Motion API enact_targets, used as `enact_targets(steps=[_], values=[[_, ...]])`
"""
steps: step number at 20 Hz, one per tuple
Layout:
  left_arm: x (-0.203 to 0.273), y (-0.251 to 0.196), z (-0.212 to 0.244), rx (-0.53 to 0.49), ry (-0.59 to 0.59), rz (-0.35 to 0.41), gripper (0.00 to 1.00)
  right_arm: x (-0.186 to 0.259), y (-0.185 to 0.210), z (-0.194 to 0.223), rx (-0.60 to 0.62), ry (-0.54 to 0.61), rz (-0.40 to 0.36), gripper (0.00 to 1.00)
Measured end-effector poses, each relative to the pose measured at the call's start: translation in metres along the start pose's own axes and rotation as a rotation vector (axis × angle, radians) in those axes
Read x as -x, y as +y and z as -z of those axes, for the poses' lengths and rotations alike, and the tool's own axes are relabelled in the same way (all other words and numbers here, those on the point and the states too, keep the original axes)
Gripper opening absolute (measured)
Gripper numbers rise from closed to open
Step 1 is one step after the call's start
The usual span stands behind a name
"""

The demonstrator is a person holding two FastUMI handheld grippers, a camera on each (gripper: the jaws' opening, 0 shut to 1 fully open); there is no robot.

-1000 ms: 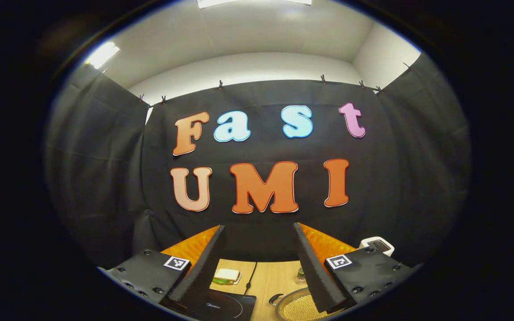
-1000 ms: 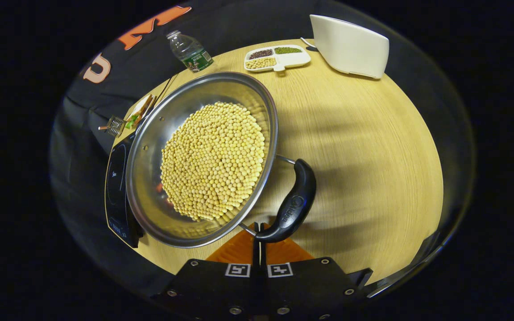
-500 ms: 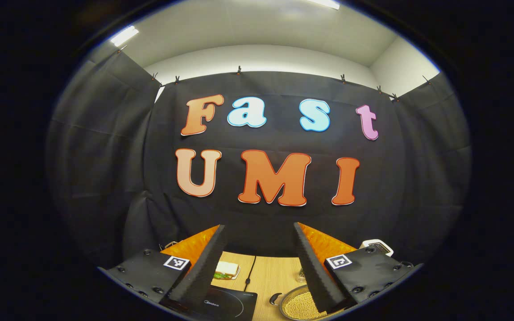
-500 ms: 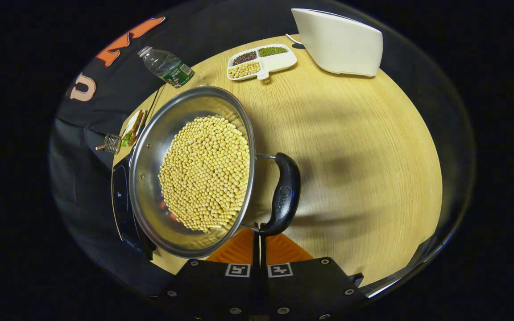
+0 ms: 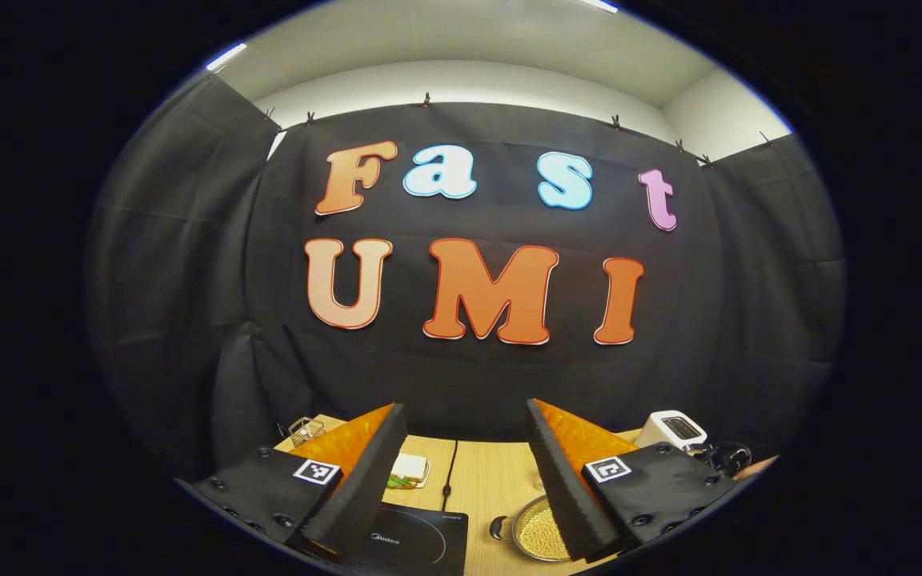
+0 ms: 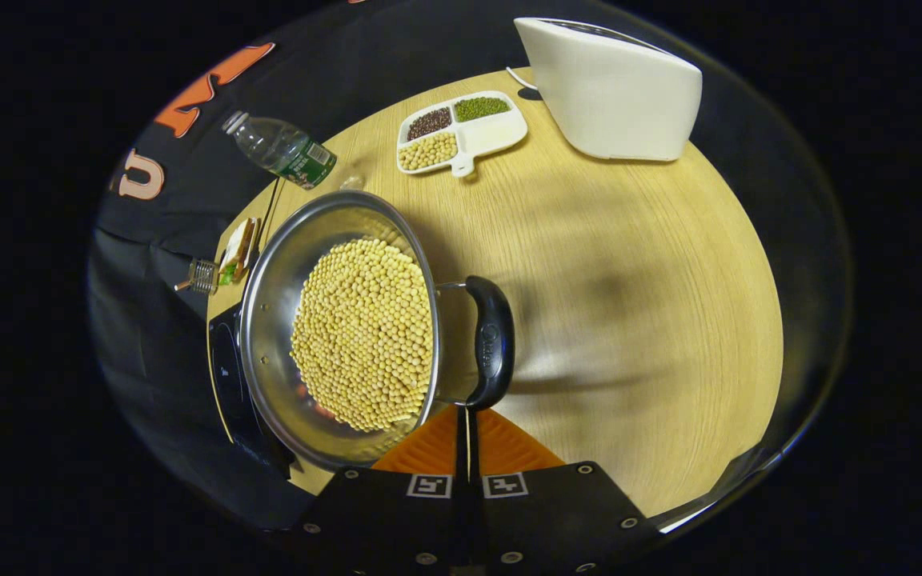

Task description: First push the handle of the pot to place it horizontally, then grasp the pot with both hands and set it on the induction cooktop.

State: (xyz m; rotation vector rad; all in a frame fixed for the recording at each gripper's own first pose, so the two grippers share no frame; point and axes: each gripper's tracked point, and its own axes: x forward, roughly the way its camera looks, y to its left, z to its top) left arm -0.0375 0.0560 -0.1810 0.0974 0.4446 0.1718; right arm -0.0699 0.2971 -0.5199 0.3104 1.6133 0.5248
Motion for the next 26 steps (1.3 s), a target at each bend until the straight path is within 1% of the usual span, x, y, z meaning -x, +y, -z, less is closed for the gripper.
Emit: enact_targets(steps=[5, 6, 9, 11, 12, 13, 14, 15, 16, 17, 18, 19, 20, 21, 22, 23, 24, 26], values=[[-0.02, -0.01, 0.024, -0.007, 0.066, 0.039, 0.96, 0.0, 0.0, -0.025, 0.066, -0.013, 0.037, 0.0], [-0.024, -0.011, 0.029, -0.003, 0.081, 0.049, 0.96, 0.001, 0.002, -0.03, 0.07, -0.024, 0.034, 0.0], [-0.037, -0.017, 0.044, 0.005, 0.123, 0.071, 0.95, 0.013, 0.016, -0.048, 0.048, -0.084, -0.019, 0.01], [-0.044, -0.02, 0.055, 0.02, 0.156, 0.087, 0.96, 0.021, 0.018, -0.054, 0.03, -0.116, -0.04, 0.0], [-0.049, -0.024, 0.064, 0.026, 0.184, 0.1, 0.95, 0.027, 0.017, -0.057, 0.027, -0.126, -0.041, 0.04], [-0.052, -0.028, 0.074, 0.034, 0.209, 0.117, 0.96, 0.033, 0.013, -0.06, 0.029, -0.144, -0.041, 0.05], [-0.055, -0.035, 0.088, 0.047, 0.253, 0.141, 0.96, 0.039, 0.011, -0.067, 0.026, -0.168, -0.046, 0.11], [-0.059, -0.042, 0.101, 0.062, 0.298, 0.165, 0.96, 0.044, 0.009, -0.071, 0.017, -0.195, -0.049, 0.15], [-0.062, -0.049, 0.117, 0.078, 0.35, 0.187, 0.95, 0.047, 0.008, -0.074, 0.007, -0.215, -0.049, 0.35], [-0.066, -0.057, 0.137, 0.09, 0.411, 0.211, 0.96, 0.051, 0.006, -0.073, 0.002, -0.229, -0.043, 0.34], [-0.067, -0.064, 0.157, 0.095, 0.472, 0.228, 0.96, 0.053, 0.003, -0.074, 0.009, -0.238, -0.029, 0.48], [-0.067, -0.072, 0.178, 0.094, 0.54, 0.244, 0.96, 0.054, -0.001, -0.073, 0.025, -0.246, -0.011, 0.54], [-0.065, -0.078, 0.198, 0.085, 0.612, 0.252, 0.96, 0.053, -0.002, -0.073, 0.043, -0.252, 0.004, 0.65], [-0.066, -0.085, 0.219, 0.077, 0.674, 0.263, 0.97, 0.052, 0.001, -0.073, 0.061, -0.256, 0.012, 0.61], [-0.069, -0.092, 0.242, 0.073, 0.721, 0.271, 0.97, 0.051, 0.003, -0.074, 0.074, -0.263, 0.016, 0.79], [-0.07, -0.096, 0.261, 0.061, 0.764, 0.277, 0.97, 0.052, 0.005, -0.073, 0.086, -0.269, 0.02, 0.82], [-0.07, -0.1, 0.275, 0.055, 0.799, 0.28, 0.97, 0.051, 0.006, -0.073, 0.097, -0.276, 0.023, 0.87], [-0.064, -0.11, 0.3, 0.053, 0.874, 0.278, 0.97, 0.048, 0.011, -0.076, 0.11, -0.283, 0.029, 0.93]])
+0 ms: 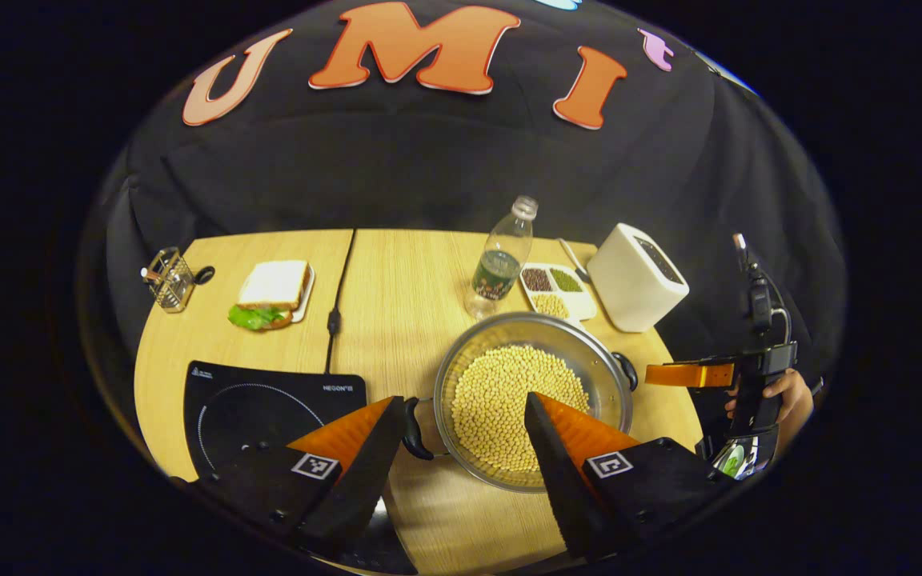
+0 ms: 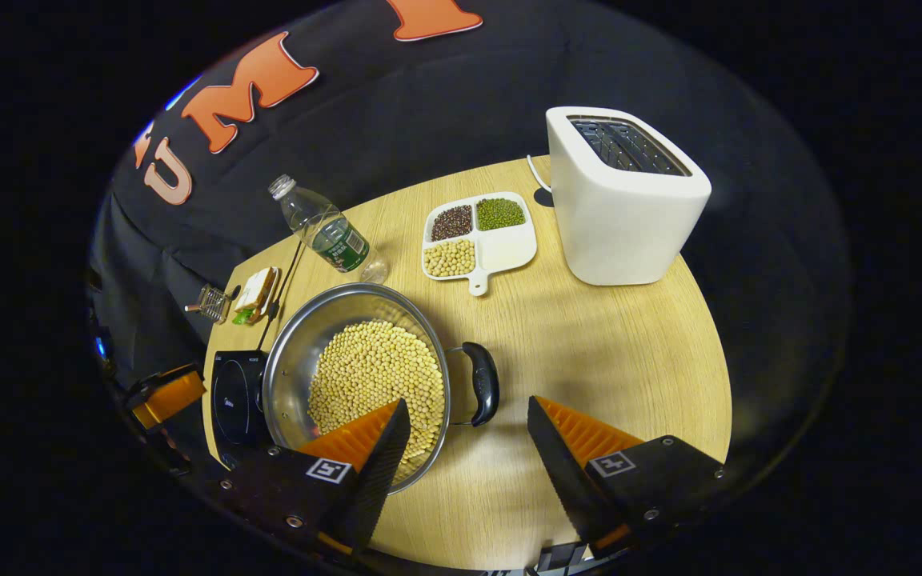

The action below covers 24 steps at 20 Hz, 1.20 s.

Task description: First push the handle of the pot to place it horizontally, then grasp the pot with both hands and set it on the induction cooktop.

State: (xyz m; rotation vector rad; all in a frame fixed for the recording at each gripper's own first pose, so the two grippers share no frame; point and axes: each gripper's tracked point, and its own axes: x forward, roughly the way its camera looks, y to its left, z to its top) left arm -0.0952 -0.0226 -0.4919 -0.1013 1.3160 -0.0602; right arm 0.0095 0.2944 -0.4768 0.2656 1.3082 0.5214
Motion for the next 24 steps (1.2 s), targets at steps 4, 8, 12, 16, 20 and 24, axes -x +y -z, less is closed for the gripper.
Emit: enact_targets(steps=[4, 8, 12, 16, 20, 24], values=[[-0.022, 0.004, 0.022, 0.012, 0.087, -0.043, 0.97, -0.012, 0.004, -0.002, 0.008, -0.004, 0.016, 0.95], [-0.036, 0.017, 0.036, 0.023, 0.142, -0.107, 0.98, -0.027, 0.016, 0.001, 0.035, 0.016, 0.021, 0.96], [-0.051, 0.035, 0.034, 0.005, 0.137, -0.176, 0.94, -0.048, 0.012, 0.001, 0.092, 0.024, 0.086, 0.96], [-0.064, 0.027, 0.047, 0.062, 0.179, -0.145, 0.96, -0.062, 0.008, 0.003, 0.121, 0.036, 0.124, 0.96], [-0.074, 0.029, 0.047, 0.012, 0.17, -0.166, 1.0, -0.073, 0.006, 0.01, 0.159, 0.056, 0.163, 0.95], [-0.087, 0.032, 0.042, -0.058, 0.141, -0.175, 0.9, -0.075, -0.009, 0.01, 0.236, 0.054, 0.244, 0.9]])
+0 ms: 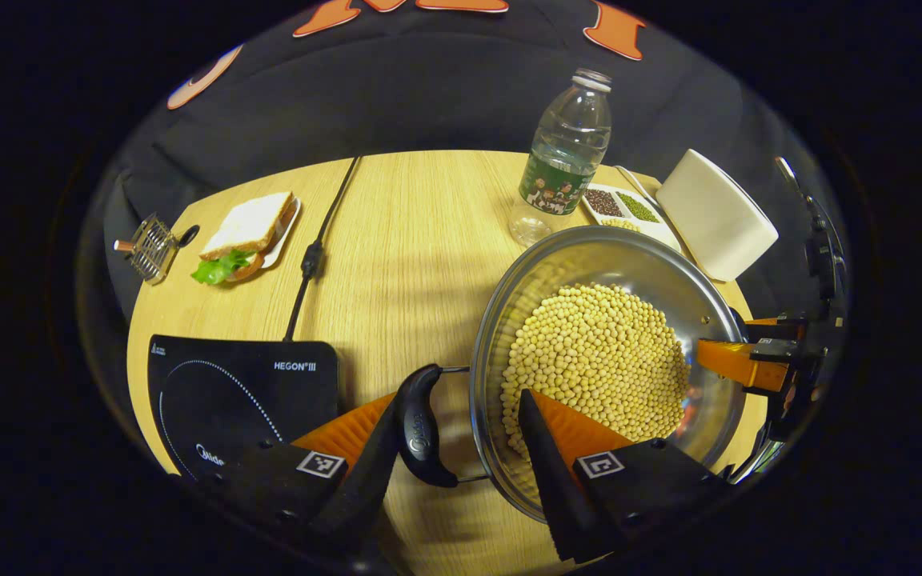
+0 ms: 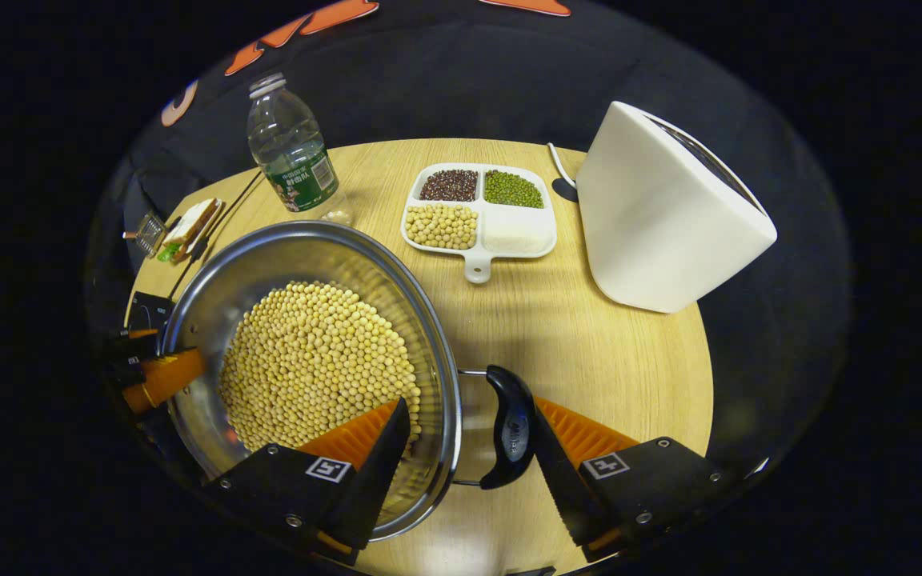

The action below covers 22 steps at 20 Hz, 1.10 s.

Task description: First push the handle of the pot to place it horizontally, then grasp the pot with both hands and set it on the induction cooktop.

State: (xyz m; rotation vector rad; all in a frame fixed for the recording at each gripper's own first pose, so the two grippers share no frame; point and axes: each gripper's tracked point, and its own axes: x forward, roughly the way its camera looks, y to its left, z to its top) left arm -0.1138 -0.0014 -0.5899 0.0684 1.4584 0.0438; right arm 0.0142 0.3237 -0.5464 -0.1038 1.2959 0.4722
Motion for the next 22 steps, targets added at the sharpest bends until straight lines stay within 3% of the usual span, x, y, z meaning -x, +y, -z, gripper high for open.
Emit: enact_targets(steps=[4, 5, 7, 9, 16, 22], values=[[-0.013, 0.004, -0.003, -0.004, -0.007, -0.015, 0.82, -0.003, 0.003, 0.003, -0.036, -0.006, -0.003, 0.87], [-0.015, 0.003, -0.002, 0.004, -0.008, -0.008, 0.75, -0.003, 0.004, 0.003, -0.05, -0.005, -0.002, 0.87], [-0.019, 0.003, -0.006, -0.006, -0.045, 0.002, 0.74, -0.004, 0.0, 0.0, -0.07, -0.029, 0.024, 0.85], [-0.021, 0.004, -0.009, -0.026, -0.079, -0.006, 0.73, -0.005, 0.001, -0.001, -0.08, -0.045, 0.032, 0.76], [-0.017, 0.015, -0.015, -0.006, -0.124, -0.055, 0.68, -0.001, 0.007, 0.002, -0.129, -0.062, 0.063, 0.65], [0.021, 0.043, -0.026, -0.014, -0.188, -0.079, 0.67, 0.014, 0.023, 0.002, -0.217, -0.142, 0.065, 0.63]])
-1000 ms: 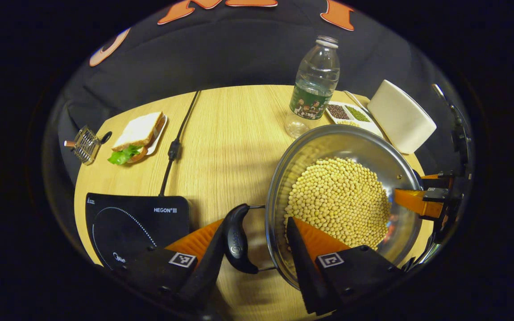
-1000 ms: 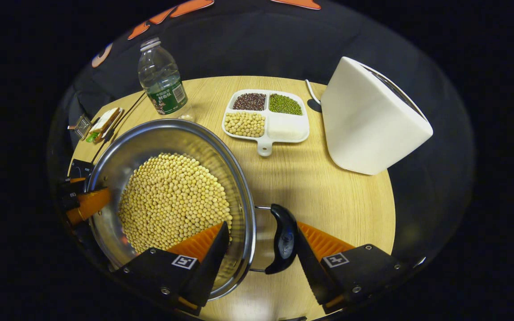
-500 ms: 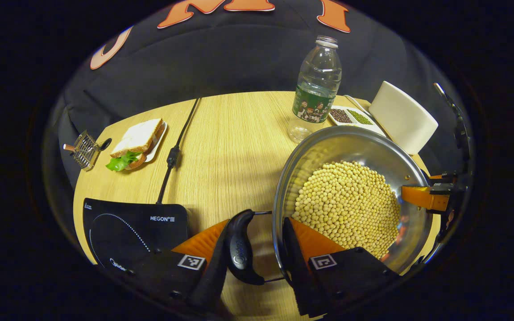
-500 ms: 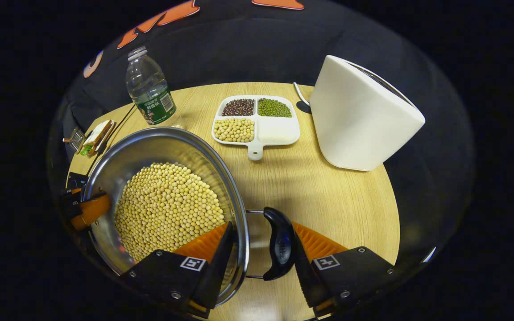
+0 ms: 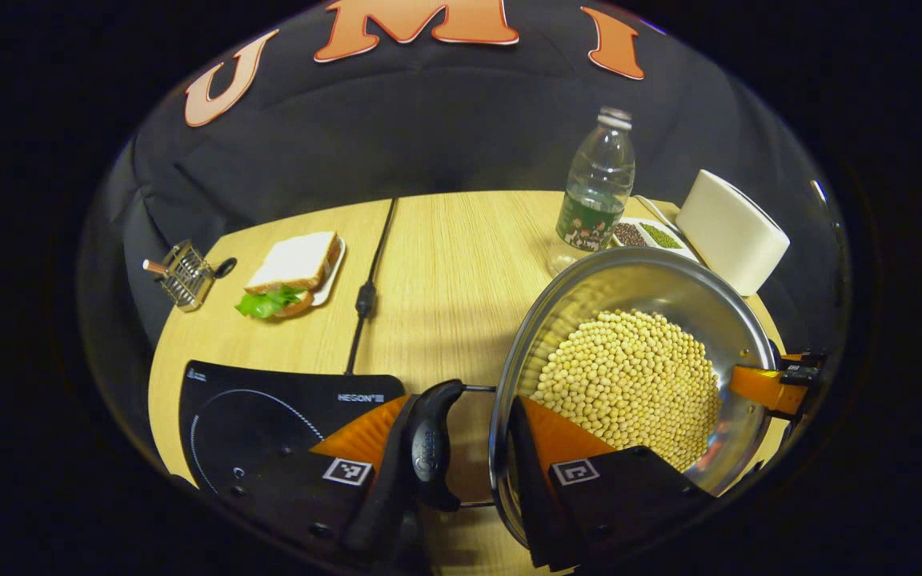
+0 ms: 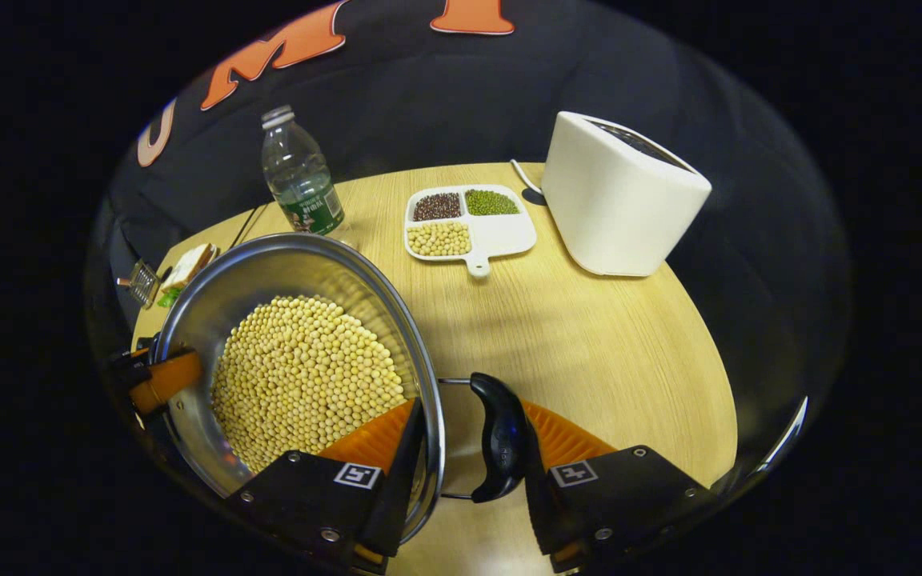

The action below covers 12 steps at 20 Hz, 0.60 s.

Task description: First push the handle of the pot to place it horizontally, then grasp the pot with both hands and set it on the induction cooktop.

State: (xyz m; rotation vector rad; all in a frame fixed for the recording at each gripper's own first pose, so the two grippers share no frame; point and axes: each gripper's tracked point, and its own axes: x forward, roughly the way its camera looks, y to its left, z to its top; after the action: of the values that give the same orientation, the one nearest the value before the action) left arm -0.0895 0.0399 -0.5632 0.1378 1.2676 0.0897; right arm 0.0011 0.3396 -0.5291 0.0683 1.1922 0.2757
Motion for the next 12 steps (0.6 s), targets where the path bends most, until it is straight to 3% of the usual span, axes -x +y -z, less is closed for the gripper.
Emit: enact_targets(steps=[12], values=[[0.078, 0.071, -0.011, 0.043, -0.081, -0.057, 0.67, 0.009, 0.015, -0.01, 0.053, -0.107, -0.06, 0.62]])
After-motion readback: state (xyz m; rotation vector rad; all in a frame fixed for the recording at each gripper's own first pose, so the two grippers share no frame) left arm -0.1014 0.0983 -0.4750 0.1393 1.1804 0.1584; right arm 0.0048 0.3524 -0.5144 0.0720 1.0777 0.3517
